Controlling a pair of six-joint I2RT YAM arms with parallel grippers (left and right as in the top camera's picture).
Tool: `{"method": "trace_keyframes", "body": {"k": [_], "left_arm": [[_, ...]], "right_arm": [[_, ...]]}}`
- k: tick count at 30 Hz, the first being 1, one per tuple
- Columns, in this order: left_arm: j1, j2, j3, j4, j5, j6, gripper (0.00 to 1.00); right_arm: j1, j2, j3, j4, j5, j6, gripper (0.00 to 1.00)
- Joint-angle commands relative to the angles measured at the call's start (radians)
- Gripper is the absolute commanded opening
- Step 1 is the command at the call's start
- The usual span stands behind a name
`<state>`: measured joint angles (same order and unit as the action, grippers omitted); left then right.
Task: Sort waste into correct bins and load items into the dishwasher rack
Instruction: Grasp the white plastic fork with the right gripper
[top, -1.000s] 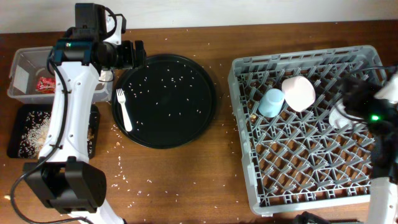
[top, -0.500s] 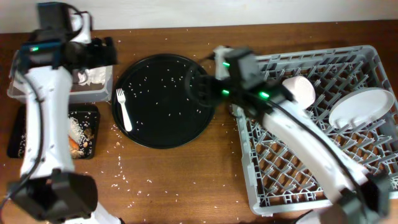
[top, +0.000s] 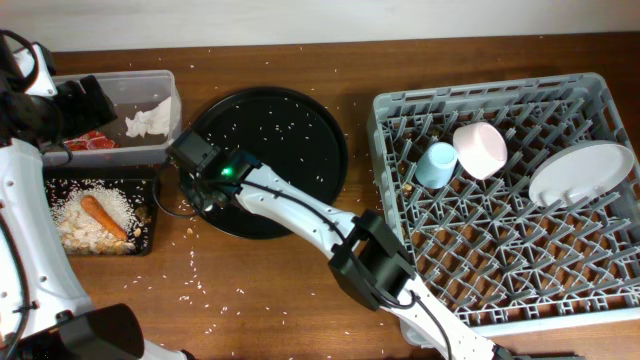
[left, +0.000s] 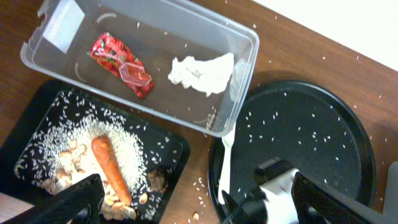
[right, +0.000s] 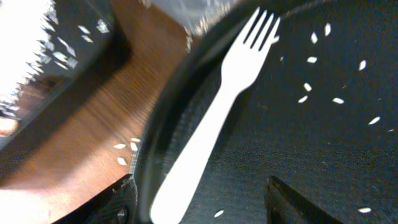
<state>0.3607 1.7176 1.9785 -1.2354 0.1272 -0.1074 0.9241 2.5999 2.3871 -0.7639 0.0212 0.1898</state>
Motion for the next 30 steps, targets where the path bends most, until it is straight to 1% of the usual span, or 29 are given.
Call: {"method": "trace_keyframes", "body": {"k": [1,5,9,10,11,12,13,14,15,18,19,20,22,24,26,29,30], "left_arm": [[0.004,0.002,0.004,-0.024,0.007,-0.012,0.96],[0.004,0.012,0.004,-0.031,0.007,-0.012,0.96],[0.004,0.018,0.002,-0.031,0.007,-0.012,0.96],[0.004,0.018,0.002,-0.032,0.007,-0.012,0.96],[0.004,0.018,0.002,-0.032,0.007,-0.012,0.96],[0.004,0.018,0.002,-0.031,0.007,-0.012,0.96],[0.004,0.018,0.002,-0.031,0.007,-0.012,0.99],[0.004,0.018,0.002,-0.031,0.007,-0.012,0.99],[0.004,0.018,0.002,-0.031,0.007,-0.012,0.99],[0.004,0.018,0.002,-0.031,0.007,-0.012,0.99],[0.004,0.018,0.002,-0.031,0.007,-0.012,0.99],[0.004,0.018,0.002,-0.031,0.007,-0.012,0.99],[0.004,0.018,0.002,-0.031,0.007,-0.012,0.99],[0.004,0.018,0.002,-0.031,0.007,-0.012,0.99],[0.004,0.018,0.002,-0.031,0.007,-0.012,0.99],[0.004,0.018,0.002,-0.031,0.007,-0.012,0.99],[0.004,0.018,0.002,-0.031,0.007,-0.012,0.99]], "right_arm": [[0.010,0.057,0.026,0.013,0.105,-0.044,0.65],[-0.004,0.090,0.025,0.033,0.108,-0.043,0.64],[-0.013,0.090,0.026,0.017,0.125,-0.033,0.63],[-0.023,0.087,0.031,-0.010,0.125,-0.010,0.60],[-0.042,0.083,0.054,-0.055,0.114,0.034,0.52],[-0.060,0.082,0.075,-0.086,0.088,0.067,0.40],[-0.105,0.082,0.106,-0.138,0.008,0.122,0.26],[-0.194,0.082,0.106,-0.208,-0.106,0.164,0.17],[-0.261,0.082,0.106,-0.262,-0.197,0.164,0.15],[-0.330,0.082,0.106,-0.349,-0.277,0.146,0.15],[-0.343,0.082,0.106,-0.364,-0.314,0.096,0.17],[-0.349,0.082,0.106,-0.363,-0.340,0.035,0.26],[-0.339,0.082,0.106,-0.336,-0.317,-0.033,0.46],[-0.311,0.082,0.106,-0.293,-0.284,-0.076,0.58],[-0.242,0.082,0.106,-0.252,-0.174,-0.142,0.72],[-0.148,0.082,0.106,-0.217,0.026,-0.220,0.80],[-0.119,0.083,0.106,-0.199,0.089,-0.237,0.81]]}}
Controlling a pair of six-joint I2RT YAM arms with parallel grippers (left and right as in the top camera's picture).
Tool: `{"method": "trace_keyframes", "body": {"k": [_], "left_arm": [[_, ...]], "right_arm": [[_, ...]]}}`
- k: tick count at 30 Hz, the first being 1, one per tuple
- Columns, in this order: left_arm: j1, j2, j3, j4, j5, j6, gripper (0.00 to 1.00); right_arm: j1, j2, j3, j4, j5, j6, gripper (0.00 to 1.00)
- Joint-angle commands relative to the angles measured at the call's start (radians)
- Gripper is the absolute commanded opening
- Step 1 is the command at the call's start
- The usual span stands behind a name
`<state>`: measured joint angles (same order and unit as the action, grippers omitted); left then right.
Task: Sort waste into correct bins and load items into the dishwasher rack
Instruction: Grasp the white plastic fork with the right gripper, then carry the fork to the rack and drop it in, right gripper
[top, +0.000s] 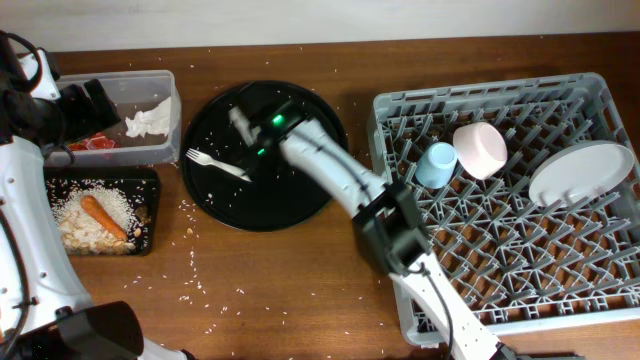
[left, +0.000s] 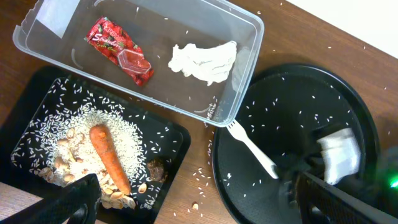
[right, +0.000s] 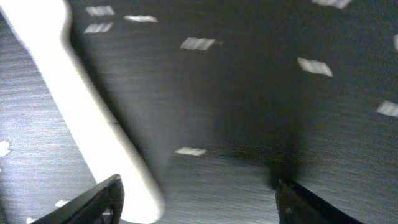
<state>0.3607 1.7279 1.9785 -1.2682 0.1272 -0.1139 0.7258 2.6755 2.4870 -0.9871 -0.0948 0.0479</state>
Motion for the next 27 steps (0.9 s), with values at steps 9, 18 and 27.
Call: {"method": "trace_keyframes", "body": {"k": [9,18,27], "left_arm": [[0.004,0.007,0.002,0.002,0.007,-0.005,0.99],[0.004,0.007,0.002,0.002,0.007,-0.005,0.99],[0.004,0.007,0.002,0.002,0.007,-0.005,0.99]], "right_arm": [[0.105,0.058,-0.002,0.141,0.237,-0.096,0.73],[0.082,0.068,0.004,0.023,0.063,-0.052,0.57],[0.070,0.068,0.072,-0.143,0.023,0.096,0.05]]}}
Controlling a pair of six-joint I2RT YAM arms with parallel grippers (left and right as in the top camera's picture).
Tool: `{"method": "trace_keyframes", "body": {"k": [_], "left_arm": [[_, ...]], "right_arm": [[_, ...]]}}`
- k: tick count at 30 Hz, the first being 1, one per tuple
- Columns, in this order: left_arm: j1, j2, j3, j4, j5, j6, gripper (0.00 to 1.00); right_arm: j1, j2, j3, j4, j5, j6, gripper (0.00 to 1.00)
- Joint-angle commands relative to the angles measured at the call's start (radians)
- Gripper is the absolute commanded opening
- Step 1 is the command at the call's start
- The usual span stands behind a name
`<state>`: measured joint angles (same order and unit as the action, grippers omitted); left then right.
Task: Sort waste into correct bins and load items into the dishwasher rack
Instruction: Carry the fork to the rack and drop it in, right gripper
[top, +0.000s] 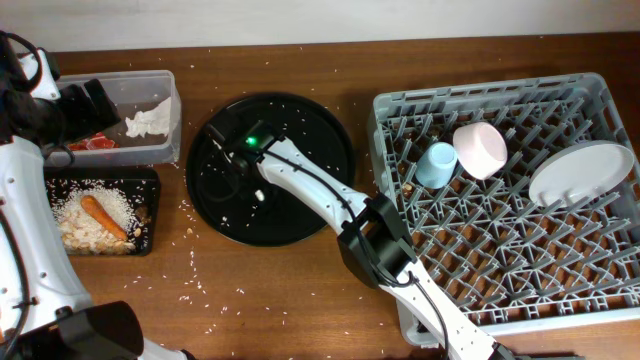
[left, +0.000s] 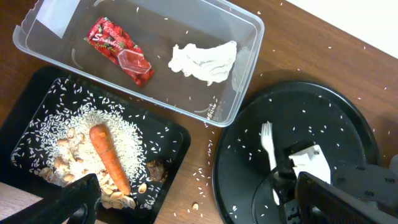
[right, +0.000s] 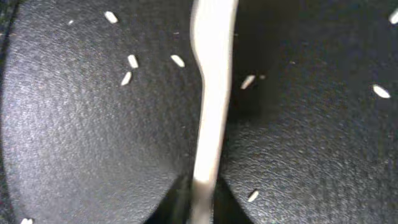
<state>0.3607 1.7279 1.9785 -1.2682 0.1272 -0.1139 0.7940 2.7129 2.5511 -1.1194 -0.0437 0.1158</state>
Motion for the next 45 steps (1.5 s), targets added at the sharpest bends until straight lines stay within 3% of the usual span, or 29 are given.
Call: {"method": "trace_keyframes", "body": {"k": [1,7,11,13,19,22,28,33,37,38,39,42,43,44,45], "left_arm": [[0.004,0.007,0.002,0.002,0.007,-0.005,0.99],[0.004,0.007,0.002,0.002,0.007,-0.005,0.99],[0.004,0.007,0.002,0.002,0.007,-0.005,0.99],[0.004,0.007,0.002,0.002,0.007,-0.005,0.99],[0.004,0.007,0.002,0.002,0.007,-0.005,0.99],[0.004,0.007,0.002,0.002,0.007,-0.005,0.99],[0.004,0.007,0.002,0.002,0.007,-0.005,0.99],[0.004,0.007,0.002,0.002,0.007,-0.005,0.99],[0.004,0.007,0.002,0.002,0.007,-0.005,0.99],[0.004,0.007,0.002,0.002,0.007,-0.005,0.99],[0.004,0.007,0.002,0.001,0.007,-0.005,0.99],[0.004,0.007,0.002,0.002,0.007,-0.005,0.99],[0.004,0.007,0.002,0.002,0.007,-0.005,0.99],[0.004,0.007,0.002,0.002,0.007,-0.005,0.99],[0.004,0.007,0.002,0.002,0.007,-0.005,0.99]], "right_arm": [[0.002,0.030,0.014,-0.011,-0.027,0.027,0.04],[-0.028,-0.010,0.209,-0.166,-0.036,0.029,0.04],[-0.114,-0.089,0.581,-0.503,-0.030,0.028,0.04],[-0.180,-0.172,0.584,-0.579,-0.016,0.028,0.04],[-0.388,-0.378,0.560,-0.580,-0.031,0.040,0.04],[-0.465,-0.465,0.422,-0.580,-0.022,0.043,0.04],[-0.552,-0.683,-0.319,-0.567,0.078,0.080,0.04],[-0.518,-0.683,-0.574,-0.444,0.074,0.080,0.04],[-0.513,-0.683,-0.663,-0.388,0.027,0.080,0.06],[-0.513,-0.683,-0.671,-0.384,0.016,0.076,0.17],[-0.512,-0.683,-0.672,-0.386,0.009,0.073,0.37],[-0.510,-0.690,-0.672,-0.394,-0.002,0.072,0.65],[-0.507,-0.708,-0.671,-0.400,-0.002,0.072,0.87],[-0.506,-0.735,-0.666,-0.406,-0.002,0.073,0.98],[-0.506,-0.767,-0.657,-0.412,-0.002,0.074,0.99]]}}
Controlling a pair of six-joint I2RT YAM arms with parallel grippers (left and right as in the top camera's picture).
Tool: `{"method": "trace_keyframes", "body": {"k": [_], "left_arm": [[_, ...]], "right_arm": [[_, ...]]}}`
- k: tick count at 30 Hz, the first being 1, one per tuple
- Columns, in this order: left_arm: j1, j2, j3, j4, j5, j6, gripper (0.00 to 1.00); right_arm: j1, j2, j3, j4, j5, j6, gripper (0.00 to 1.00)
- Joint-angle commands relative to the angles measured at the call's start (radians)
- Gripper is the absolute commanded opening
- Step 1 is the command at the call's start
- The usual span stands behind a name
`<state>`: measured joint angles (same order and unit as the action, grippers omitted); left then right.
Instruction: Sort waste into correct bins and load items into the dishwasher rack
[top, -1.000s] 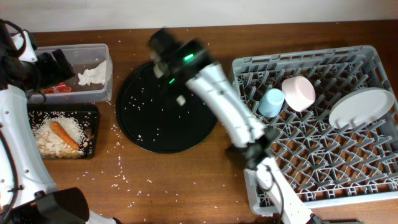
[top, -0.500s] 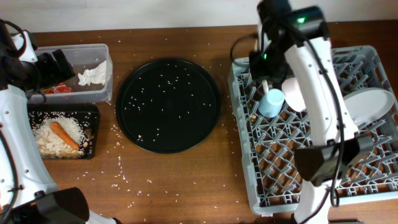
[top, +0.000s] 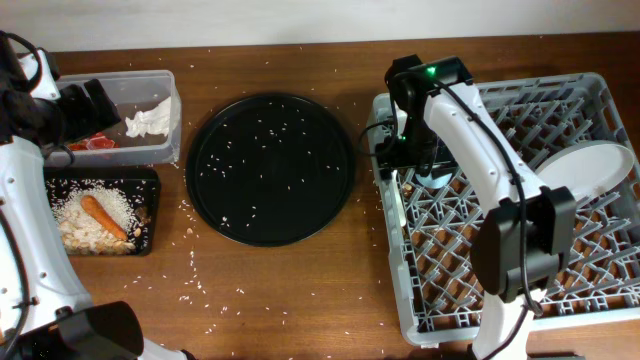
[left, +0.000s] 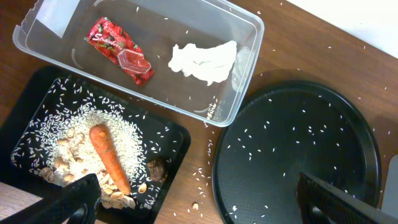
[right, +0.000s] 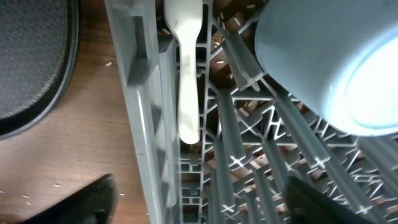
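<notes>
A white plastic fork (right: 188, 74) lies in the channel along the left edge of the grey dishwasher rack (top: 560, 290). My right gripper (right: 199, 208) hangs open just above that edge, fingers wide apart, nothing between them; overhead it shows as the right gripper (top: 402, 152). A light blue cup (right: 323, 68) stands in the rack beside the fork. The black round plate (top: 270, 165) holds only scattered rice. My left gripper (left: 205, 205) is open, high above the bins at the far left.
A clear bin (left: 249, 50) holds a red wrapper (left: 121, 56) and a crumpled napkin (left: 202, 61). A black tray (left: 180, 143) holds rice, nutshells and a carrot (left: 109, 158). A white plate (top: 600, 165) stands in the rack. Rice grains litter the table.
My right gripper was shut on the fork's handle over the black plate. Now it is open above the rack's left edge, and the fork lies in the rack. The left arm has not moved.
The fork first lay at the plate's left rim by the clear bin, my right gripper open over it. Then it lay further in on the plate. Then the gripper held its handle. Now the fork rests in the rack and the plate bears only rice.
</notes>
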<state>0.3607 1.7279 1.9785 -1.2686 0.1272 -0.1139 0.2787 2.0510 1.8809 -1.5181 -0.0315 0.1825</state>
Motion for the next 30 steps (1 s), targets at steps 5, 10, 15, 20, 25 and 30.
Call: {"method": "trace_keyframes", "body": {"k": [5,10,15,20,25,30], "left_arm": [[0.004,0.007,0.002,0.002,0.007,-0.005,0.99],[0.004,0.007,0.002,0.002,0.007,-0.005,0.99],[0.004,0.007,0.002,0.002,0.007,-0.005,0.99],[0.004,0.007,0.002,0.002,0.007,-0.005,0.99],[0.004,0.007,0.002,0.002,0.007,-0.005,0.99],[0.004,0.007,0.002,0.002,0.007,-0.005,0.99]], "right_arm": [[0.010,-0.418,0.044,-0.036,-0.014,0.014,0.99],[0.010,-0.718,0.043,-0.042,-0.021,0.014,0.99],[0.008,-0.923,0.043,-0.058,0.072,0.014,0.99],[-0.059,-1.093,-0.040,0.020,0.253,0.009,0.99],[-0.235,-1.409,-0.632,0.493,0.153,-0.082,0.99],[-0.321,-1.752,-1.303,1.081,-0.052,-0.077,0.99]]}}
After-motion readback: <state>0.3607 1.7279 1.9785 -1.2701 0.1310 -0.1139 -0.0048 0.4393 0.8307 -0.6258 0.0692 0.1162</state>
